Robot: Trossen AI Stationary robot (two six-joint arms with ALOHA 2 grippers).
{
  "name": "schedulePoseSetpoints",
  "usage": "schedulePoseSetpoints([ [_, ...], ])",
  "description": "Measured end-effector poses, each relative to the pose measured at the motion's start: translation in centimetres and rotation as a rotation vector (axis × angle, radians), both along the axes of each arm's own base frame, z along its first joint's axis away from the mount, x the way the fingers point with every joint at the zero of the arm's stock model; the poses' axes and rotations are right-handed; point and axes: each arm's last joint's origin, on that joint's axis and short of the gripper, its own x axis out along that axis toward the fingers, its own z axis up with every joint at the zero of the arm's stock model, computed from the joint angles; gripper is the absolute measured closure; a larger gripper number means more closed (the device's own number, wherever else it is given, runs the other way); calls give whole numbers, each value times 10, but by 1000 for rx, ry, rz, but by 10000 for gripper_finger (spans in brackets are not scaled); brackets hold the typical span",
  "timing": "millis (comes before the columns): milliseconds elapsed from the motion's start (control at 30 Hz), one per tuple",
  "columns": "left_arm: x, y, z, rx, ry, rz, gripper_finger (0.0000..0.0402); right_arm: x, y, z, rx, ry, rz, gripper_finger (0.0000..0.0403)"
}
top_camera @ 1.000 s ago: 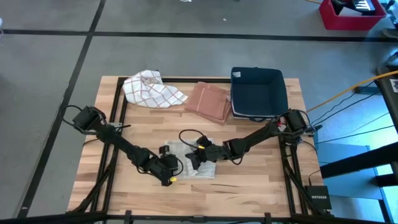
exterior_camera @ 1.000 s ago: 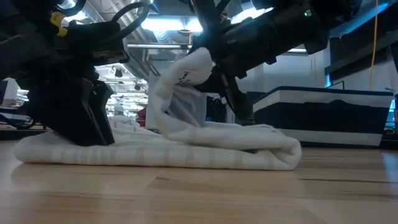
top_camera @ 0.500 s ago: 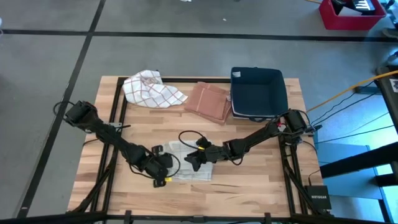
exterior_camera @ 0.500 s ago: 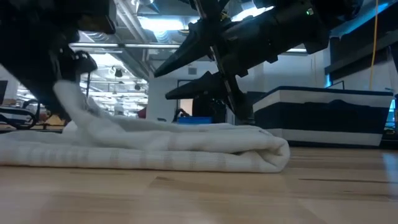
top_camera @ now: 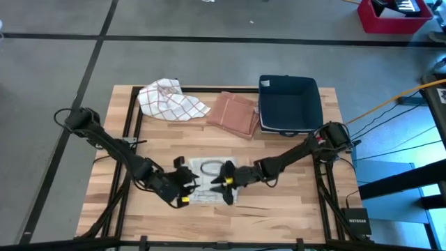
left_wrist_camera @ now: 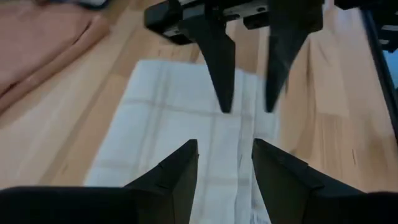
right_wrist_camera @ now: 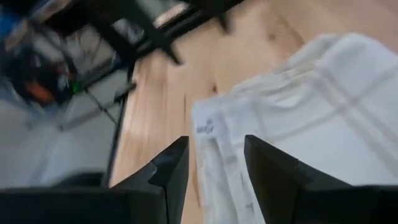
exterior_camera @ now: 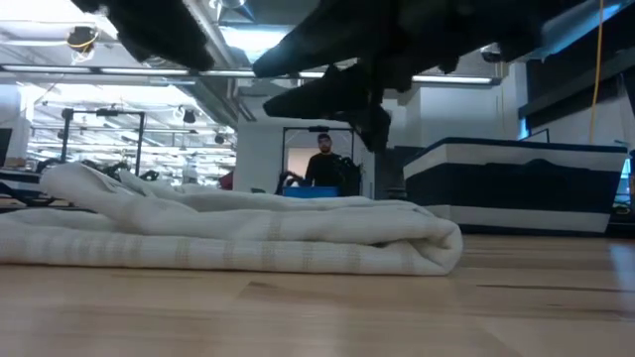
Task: Fold towel
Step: Fold the bottom white towel
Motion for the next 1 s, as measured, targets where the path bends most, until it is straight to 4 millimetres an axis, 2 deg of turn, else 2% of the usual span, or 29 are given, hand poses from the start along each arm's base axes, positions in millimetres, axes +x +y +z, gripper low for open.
schedulePoseSetpoints([
  [167,11,-1,-31,40,26,-20,257,-8,21,-15,-231,5,27,244],
  [333,21,2,-65,-12,149,22,257,-11,29,-30,-343,31,82,244],
  [500,11,3,-90,-89,367,76,257,-12,27,-53,-397,121,107,244],
  [633,1,-2,-90,-150,406,173,257,-12,28,-68,-414,158,113,244],
  [733,-5,-5,-80,-185,417,151,257,-10,28,-72,-419,161,106,244],
  [833,-14,-7,-65,-233,427,164,257,-11,27,-74,-427,174,105,244],
  [1000,-34,-10,-55,-286,473,254,257,-11,27,-74,-434,179,108,244],
])
